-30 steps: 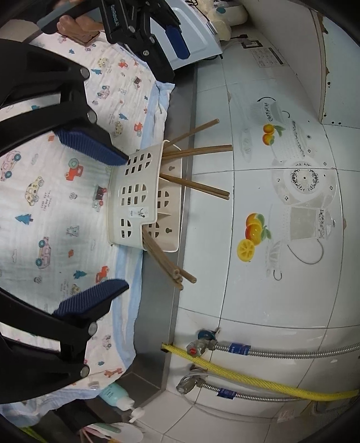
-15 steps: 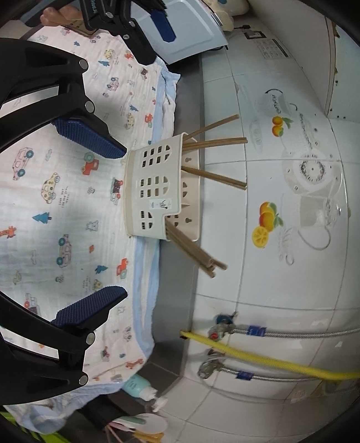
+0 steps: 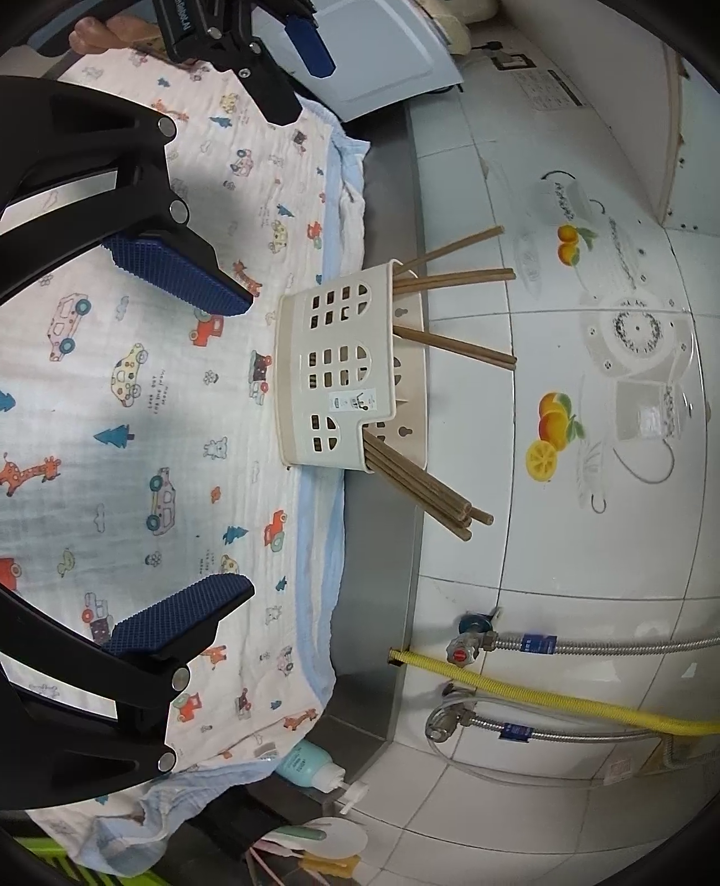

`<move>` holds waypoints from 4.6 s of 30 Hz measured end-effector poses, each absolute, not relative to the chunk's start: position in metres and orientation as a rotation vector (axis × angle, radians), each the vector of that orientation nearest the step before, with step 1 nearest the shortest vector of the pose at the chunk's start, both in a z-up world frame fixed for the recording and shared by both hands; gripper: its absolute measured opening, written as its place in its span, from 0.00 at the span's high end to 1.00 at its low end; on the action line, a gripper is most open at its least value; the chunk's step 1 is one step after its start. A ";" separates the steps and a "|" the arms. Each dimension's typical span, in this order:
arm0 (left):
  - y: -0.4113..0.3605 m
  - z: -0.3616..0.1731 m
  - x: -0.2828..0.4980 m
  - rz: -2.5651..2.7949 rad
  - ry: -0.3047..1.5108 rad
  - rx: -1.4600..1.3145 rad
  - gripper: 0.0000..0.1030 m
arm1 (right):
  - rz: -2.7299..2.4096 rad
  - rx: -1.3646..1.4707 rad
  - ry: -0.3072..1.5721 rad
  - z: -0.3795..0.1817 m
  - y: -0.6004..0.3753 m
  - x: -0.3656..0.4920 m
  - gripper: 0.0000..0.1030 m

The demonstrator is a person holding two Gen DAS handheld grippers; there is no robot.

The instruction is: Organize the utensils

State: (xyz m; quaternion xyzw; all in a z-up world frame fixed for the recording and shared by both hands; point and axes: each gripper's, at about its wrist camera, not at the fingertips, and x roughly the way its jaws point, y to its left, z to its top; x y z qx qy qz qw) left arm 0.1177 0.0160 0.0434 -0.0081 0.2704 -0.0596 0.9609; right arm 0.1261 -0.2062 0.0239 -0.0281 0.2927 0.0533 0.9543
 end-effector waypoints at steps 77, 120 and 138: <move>0.004 0.018 0.054 -0.100 0.607 -0.040 0.05 | 0.068 0.001 0.621 -0.001 -0.229 0.054 0.10; -0.004 0.012 0.056 -0.105 0.627 -0.036 0.05 | 0.082 0.008 0.635 -0.006 -0.226 0.055 0.10; -0.006 0.011 0.056 -0.111 0.625 -0.041 0.05 | 0.089 0.005 0.633 -0.007 -0.226 0.054 0.10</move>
